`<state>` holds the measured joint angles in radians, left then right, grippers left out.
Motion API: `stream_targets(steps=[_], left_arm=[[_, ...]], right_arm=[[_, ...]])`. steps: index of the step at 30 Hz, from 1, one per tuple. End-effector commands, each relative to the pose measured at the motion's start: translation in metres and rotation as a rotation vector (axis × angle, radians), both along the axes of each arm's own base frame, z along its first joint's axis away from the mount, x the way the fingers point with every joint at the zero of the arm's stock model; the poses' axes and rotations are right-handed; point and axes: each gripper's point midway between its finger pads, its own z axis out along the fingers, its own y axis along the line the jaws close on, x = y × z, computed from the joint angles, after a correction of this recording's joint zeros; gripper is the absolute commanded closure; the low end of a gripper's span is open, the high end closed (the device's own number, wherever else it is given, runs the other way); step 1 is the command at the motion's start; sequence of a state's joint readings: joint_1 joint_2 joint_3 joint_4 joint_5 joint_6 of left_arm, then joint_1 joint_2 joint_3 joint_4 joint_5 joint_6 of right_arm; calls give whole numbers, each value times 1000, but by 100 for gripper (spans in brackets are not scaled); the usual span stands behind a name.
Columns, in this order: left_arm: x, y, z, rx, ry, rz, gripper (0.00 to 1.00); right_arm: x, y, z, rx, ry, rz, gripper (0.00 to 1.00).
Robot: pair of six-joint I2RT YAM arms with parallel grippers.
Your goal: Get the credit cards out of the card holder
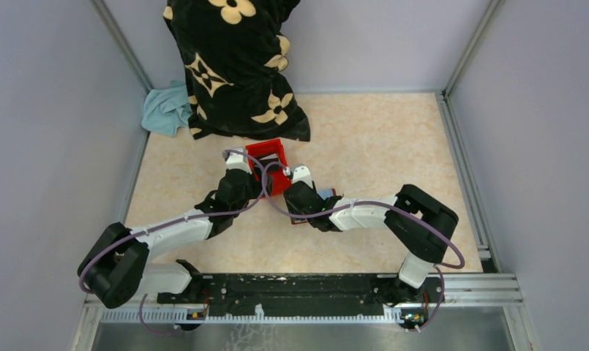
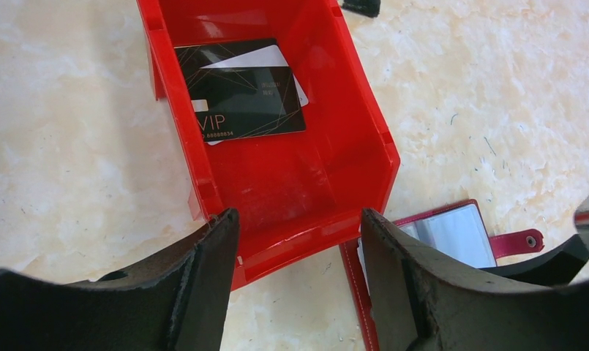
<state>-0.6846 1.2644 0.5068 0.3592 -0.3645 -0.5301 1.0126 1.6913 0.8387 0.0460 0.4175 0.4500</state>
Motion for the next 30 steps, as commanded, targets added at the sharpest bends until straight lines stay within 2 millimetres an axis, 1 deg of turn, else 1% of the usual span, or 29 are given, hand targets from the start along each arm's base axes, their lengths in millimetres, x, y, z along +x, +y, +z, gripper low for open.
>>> stream_targets(steps=[1, 8, 10, 15, 18, 23, 26, 28, 30], left_arm=[[5, -7, 10, -12, -20, -23, 32], [5, -10, 8, -13, -13, -37, 32], [5, -11, 7, -12, -10, -42, 32], [5, -13, 5, -9, -5, -48, 32], [5, -13, 5, -6, -3, -50, 32], [5, -14, 3, -4, 1, -52, 32], [5, -14, 3, -3, 3, -55, 32], [5, -14, 2, -2, 4, -56, 32], [5, -15, 2, -3, 5, -59, 32]], right_arm=[[2, 8, 31, 73, -41, -1, 48], [7, -6, 41, 55, -84, -48, 48], [8, -7, 40, 40, -88, -47, 48], [7, -6, 33, 16, -73, -40, 60], [3, 0, 33, 28, -63, -14, 62], [-6, 6, 32, 36, -51, 20, 62], [-16, 9, 28, 28, -40, 44, 58], [-22, 9, 23, 21, -31, 51, 55], [-27, 7, 17, 13, -21, 54, 53]])
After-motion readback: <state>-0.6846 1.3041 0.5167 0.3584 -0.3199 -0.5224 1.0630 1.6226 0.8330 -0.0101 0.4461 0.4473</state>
